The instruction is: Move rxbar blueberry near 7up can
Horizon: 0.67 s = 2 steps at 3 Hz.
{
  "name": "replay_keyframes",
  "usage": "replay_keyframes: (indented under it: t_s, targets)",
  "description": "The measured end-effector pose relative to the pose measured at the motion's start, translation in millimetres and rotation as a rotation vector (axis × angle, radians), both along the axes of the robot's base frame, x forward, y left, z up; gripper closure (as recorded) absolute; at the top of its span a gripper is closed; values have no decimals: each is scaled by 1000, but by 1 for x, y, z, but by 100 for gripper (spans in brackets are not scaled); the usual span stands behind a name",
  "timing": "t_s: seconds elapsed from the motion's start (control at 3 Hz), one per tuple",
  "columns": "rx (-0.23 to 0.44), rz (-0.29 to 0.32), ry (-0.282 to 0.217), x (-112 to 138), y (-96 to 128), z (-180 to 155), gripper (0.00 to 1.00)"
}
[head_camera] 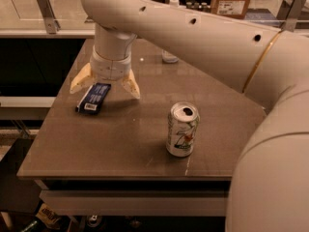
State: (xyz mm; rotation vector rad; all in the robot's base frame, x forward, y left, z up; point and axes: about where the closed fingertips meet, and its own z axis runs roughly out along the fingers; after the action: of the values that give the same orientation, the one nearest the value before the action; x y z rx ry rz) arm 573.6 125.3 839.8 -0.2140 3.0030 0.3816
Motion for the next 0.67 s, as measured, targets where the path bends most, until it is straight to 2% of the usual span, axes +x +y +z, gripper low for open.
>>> replay_keyframes:
  t_s: [0.33,0.67]
  targets:
    - [-22,-36,-37,9,2,0,0]
    - [-79,-97,-37,16,0,-4,0]
